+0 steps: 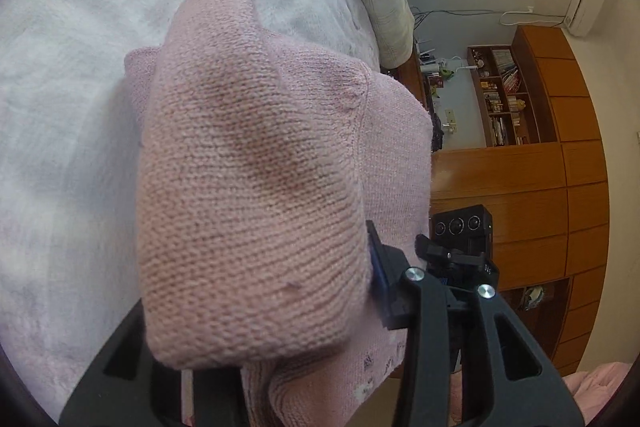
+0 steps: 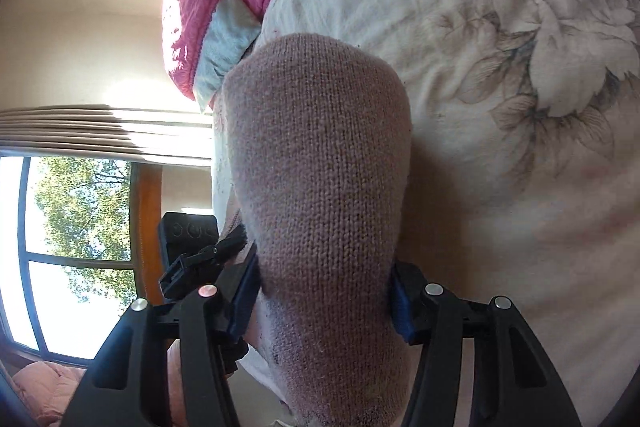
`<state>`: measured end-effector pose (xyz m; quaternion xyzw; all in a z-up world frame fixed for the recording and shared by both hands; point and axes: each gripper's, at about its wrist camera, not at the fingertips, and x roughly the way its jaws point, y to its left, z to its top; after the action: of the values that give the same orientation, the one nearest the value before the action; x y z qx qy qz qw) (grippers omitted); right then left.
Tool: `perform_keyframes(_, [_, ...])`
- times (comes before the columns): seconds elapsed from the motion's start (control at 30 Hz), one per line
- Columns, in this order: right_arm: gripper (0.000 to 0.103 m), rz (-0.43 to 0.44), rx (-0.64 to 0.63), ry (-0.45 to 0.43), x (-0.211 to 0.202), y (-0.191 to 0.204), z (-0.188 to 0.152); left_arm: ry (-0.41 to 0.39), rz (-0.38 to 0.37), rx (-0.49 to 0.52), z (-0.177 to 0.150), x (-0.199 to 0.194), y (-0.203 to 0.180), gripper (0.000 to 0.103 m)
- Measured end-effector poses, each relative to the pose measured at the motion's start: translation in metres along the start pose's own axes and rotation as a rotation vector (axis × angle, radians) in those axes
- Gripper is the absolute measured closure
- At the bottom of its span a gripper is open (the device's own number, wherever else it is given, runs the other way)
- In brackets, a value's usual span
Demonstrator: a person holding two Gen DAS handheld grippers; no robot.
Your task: Fold small clothes
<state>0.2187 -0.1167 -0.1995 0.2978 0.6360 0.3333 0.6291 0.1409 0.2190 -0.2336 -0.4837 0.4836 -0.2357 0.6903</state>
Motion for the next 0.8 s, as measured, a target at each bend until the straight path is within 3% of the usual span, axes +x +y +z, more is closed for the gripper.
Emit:
perform_keyframes(0.1, [0.046,-0.048,0.041,0.024,0.005,-0.040,-0.004,-0.001,0.102,0.018,-0.013,0.026,0.007,0.060])
perform_keyframes(0.17, [0.042,-0.005,0.074,0.027,0.013,-0.058,-0.007,-0.015,0.128,-0.006,-0.017,0.032,0.018,0.056])
perform_keyframes(0.27, [0.032,0.004,0.061,0.031,0.020,-0.056,-0.009,-0.015,0.159,-0.023,-0.015,0.033,0.022,0.051])
perform_keyframes(0.4, [0.028,-0.031,-0.013,0.048,0.009,-0.043,-0.021,-0.010,0.233,0.000,-0.012,0.018,0.001,0.049])
perform_keyframes(0.57, [0.022,-0.045,-0.049,0.111,0.004,-0.044,-0.044,-0.042,0.304,0.024,-0.031,-0.005,-0.020,0.048])
perform_keyframes(0.63, [0.023,-0.055,-0.067,0.136,0.007,-0.044,-0.053,-0.056,0.335,0.047,-0.044,-0.010,-0.028,0.048])
perform_keyframes(0.8, [0.050,-0.092,-0.099,0.123,0.001,-0.049,-0.067,-0.029,0.481,0.098,-0.067,0.000,-0.029,0.048])
